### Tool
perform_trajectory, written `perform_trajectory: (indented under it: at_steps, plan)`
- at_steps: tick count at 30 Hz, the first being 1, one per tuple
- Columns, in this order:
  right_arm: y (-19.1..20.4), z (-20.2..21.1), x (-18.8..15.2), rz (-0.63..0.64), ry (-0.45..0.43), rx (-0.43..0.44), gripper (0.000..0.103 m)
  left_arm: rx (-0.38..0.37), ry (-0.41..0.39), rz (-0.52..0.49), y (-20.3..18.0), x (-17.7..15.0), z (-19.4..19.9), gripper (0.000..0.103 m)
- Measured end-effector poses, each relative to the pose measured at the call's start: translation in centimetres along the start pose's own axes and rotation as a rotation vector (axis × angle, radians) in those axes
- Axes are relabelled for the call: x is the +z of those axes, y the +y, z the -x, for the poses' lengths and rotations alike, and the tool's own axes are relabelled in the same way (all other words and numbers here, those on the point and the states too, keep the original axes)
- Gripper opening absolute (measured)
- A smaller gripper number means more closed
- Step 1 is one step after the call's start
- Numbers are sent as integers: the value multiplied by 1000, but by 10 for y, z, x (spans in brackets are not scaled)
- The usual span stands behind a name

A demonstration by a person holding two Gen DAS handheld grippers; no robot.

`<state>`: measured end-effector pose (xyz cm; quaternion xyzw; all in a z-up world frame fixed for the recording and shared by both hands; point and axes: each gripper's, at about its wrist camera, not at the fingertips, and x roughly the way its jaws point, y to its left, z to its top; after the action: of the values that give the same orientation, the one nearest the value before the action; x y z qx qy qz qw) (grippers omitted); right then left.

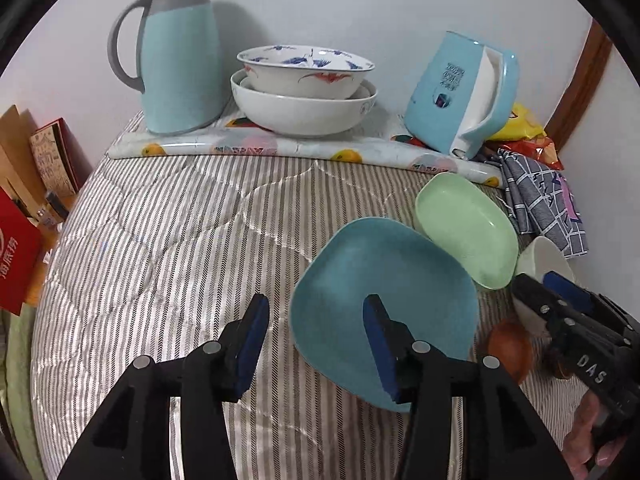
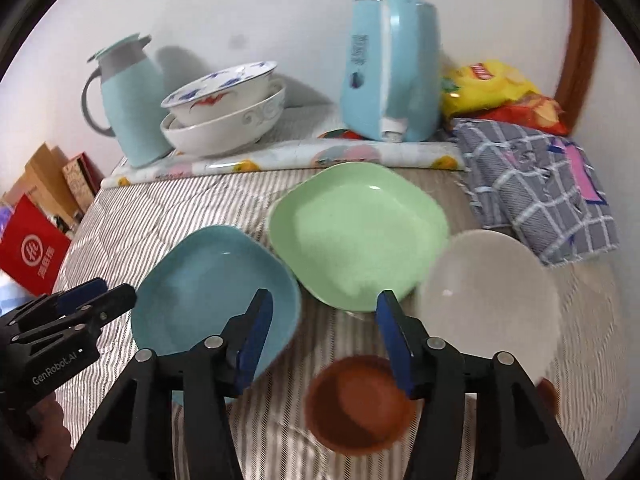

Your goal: Organize plates and bowls

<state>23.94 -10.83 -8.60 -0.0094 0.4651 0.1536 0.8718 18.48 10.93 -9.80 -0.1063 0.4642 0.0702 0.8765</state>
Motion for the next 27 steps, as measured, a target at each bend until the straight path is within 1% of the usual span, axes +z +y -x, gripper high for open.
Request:
perform_trajectory:
  at_steps: [7,9,14,19,27]
  plan:
    - [-30,37,-4,-44,-79,-47,59,-2,-38,-27,-19,0,23,47]
    - [-38,42,-4,-61,-82,-57,59,-5,-46,-25,-24,2,27,47]
    - [-56,49,-2,-97,-75,-49,59,-16,-59,-38,-38,7,29,47]
    - [-59,49,3,-78,-83,-63,59,-22,-59,-48,-48,13,24,47]
    - [-69,28,16,-80,-59,-44,59,-15,-41,-43,-52,23,8,47]
